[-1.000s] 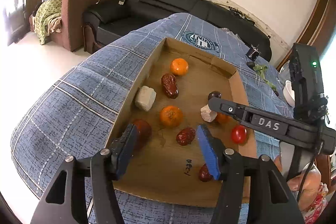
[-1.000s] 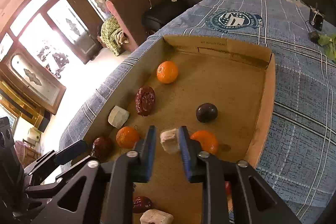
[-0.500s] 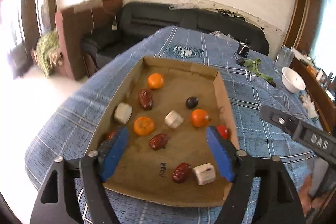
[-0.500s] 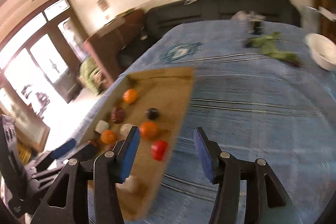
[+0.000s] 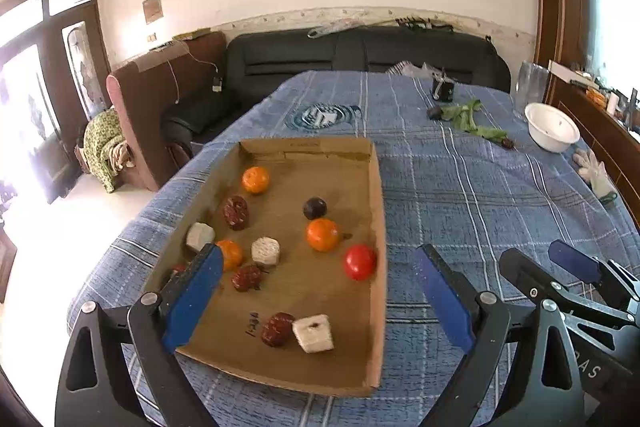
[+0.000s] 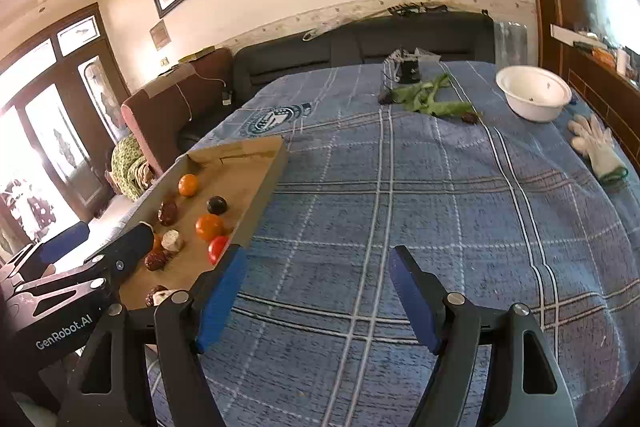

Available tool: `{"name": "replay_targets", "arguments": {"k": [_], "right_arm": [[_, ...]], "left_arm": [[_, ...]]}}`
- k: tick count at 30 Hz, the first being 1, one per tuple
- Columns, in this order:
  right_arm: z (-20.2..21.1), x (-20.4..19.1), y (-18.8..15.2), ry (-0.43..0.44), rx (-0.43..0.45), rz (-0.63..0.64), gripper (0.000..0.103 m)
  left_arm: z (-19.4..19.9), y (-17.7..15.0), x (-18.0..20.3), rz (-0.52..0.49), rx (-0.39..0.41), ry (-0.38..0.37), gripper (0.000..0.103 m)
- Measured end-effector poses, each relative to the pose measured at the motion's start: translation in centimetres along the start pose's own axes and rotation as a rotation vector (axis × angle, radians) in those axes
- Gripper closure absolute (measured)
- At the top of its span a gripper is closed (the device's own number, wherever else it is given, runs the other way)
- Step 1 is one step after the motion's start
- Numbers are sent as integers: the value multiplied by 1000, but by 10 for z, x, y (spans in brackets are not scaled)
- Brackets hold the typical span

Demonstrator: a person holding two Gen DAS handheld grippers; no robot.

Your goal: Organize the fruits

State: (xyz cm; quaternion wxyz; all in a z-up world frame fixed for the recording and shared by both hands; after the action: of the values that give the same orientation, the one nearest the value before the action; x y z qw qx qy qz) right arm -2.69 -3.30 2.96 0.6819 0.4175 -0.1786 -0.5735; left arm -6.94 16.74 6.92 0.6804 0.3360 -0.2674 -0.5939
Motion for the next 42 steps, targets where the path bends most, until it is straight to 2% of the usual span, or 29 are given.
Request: {"name": "replay_targets", "arguments": {"k": [15,31,42], "right_arm": [[-1,36,-8,-59,-11,-58,22],[4,34,-8,-231,30,52,14],[8,30,-10,-246,27,68,13]], "left_arm": [[-13,-5,11,12,-39,1,7],[-18,-11,-4,56,-51,-10,7],[-12,-13,-14,94,-37,-18,7]]}}
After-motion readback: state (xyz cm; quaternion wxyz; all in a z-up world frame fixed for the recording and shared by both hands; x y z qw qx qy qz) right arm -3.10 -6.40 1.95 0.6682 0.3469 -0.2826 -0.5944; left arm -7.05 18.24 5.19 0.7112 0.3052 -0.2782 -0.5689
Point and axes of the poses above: each gripper's, at about its wrist camera, not at the fingertips, and z roughly against the way its jaws point, x to its right, y to its top, the point moved 6 cm from there along -z, roughly the way its jaws point, and after that the axes turned 4 degrees about -y, right-handed, at the moved point
